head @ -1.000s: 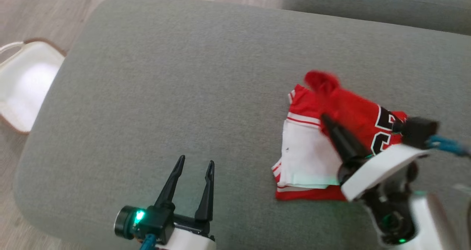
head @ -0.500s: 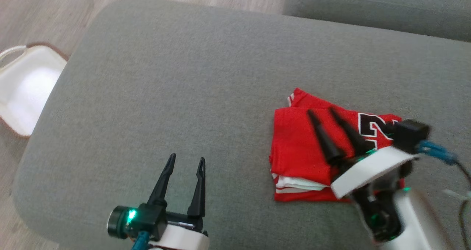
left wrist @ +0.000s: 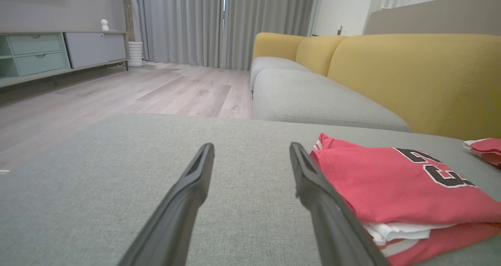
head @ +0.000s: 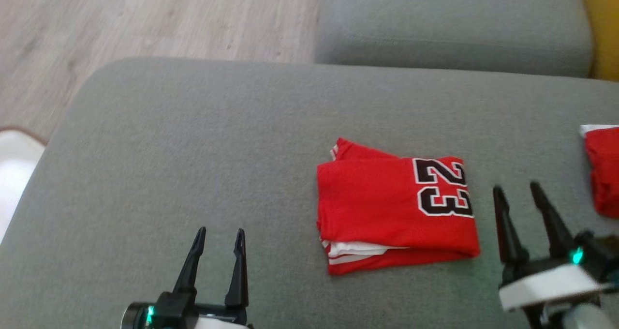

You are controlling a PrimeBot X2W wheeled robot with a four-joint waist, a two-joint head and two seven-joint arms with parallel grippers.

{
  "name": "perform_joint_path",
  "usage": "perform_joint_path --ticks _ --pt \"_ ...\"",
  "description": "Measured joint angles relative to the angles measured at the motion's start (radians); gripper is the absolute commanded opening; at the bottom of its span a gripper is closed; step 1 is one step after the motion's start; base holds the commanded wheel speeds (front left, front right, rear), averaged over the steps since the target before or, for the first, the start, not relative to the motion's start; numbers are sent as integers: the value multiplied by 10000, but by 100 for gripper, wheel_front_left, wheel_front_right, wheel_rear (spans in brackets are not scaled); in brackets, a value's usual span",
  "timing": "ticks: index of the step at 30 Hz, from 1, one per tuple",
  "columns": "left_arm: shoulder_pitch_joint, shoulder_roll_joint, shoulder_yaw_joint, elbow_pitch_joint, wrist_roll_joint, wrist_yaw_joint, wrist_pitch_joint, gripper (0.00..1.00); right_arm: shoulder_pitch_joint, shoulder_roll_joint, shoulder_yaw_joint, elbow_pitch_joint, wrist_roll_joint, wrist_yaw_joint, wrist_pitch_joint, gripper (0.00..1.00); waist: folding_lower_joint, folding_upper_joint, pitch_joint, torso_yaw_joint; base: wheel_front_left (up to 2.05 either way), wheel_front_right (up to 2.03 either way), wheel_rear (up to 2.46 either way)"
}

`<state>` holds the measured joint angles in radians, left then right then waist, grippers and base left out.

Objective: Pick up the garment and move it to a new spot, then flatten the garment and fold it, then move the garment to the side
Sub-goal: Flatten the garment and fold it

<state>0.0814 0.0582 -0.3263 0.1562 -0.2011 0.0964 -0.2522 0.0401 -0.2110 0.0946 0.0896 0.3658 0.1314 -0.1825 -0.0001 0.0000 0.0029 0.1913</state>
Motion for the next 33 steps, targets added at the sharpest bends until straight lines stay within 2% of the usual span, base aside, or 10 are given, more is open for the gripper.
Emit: perform_joint_path --ticks 4,6,12,33 --pt "111 0 52 2 8 -86 0 100 578 23 -27 748 -790 0 -577 100 0 0 -353 -314 0 0 0" --pt "171 2 113 4 90 -86 0 100 856 255 -180 1108 -1210 0 -654 100 0 0 -568 -460 0 0 0" --pt "545 8 366 27 174 -84 0 100 1290 729 -393 926 -1649 0 -656 100 1 0 -709 -588 0 0 0" --pt "546 0 671 192 474 -77 0 100 1397 966 -635 865 -1776 0 -656 100 2 0 -609 -569 0 0 0"
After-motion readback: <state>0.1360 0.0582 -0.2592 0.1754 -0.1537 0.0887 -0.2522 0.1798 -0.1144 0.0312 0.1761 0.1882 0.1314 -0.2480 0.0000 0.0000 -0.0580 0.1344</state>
